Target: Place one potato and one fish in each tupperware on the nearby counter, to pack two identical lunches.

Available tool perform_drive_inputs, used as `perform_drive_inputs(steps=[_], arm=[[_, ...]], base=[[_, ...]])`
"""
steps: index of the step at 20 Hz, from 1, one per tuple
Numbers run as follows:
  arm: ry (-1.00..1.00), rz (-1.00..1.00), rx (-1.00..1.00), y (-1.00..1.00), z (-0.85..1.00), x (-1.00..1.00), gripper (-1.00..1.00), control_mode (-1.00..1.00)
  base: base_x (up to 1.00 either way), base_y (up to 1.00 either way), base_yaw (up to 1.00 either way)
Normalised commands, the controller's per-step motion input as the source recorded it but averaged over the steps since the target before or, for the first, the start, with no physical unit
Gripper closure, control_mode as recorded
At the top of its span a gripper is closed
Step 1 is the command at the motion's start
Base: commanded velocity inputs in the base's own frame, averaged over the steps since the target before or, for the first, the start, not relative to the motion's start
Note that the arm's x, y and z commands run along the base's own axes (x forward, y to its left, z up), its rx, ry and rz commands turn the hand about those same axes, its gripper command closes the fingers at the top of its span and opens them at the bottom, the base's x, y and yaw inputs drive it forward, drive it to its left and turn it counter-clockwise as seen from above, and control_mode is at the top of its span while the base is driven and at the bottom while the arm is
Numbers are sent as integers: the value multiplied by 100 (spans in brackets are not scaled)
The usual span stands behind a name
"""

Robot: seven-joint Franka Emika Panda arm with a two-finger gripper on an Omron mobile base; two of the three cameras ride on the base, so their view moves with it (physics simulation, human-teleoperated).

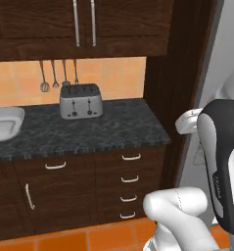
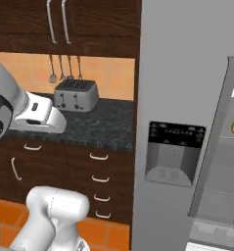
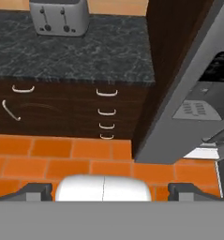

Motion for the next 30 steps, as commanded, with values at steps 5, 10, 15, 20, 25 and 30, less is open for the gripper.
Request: perform_drive_inputs(steps=[5, 10, 15, 20, 25, 30], arm=[[0, 0, 0, 0, 0, 0, -100, 100], [0, 0, 0, 0, 0, 0, -100, 100], [0, 0, 0, 0, 0, 0, -100, 100], [0, 0, 0, 0, 0, 0, -100, 100], [0, 0, 0, 0, 0, 0, -100, 100], [0, 0, 0, 0, 0, 0, -100, 100]], base=[[0, -100, 14], [0, -100, 11], [2, -80, 3], [34, -54, 0], [26, -45, 0], [9, -62, 0]])
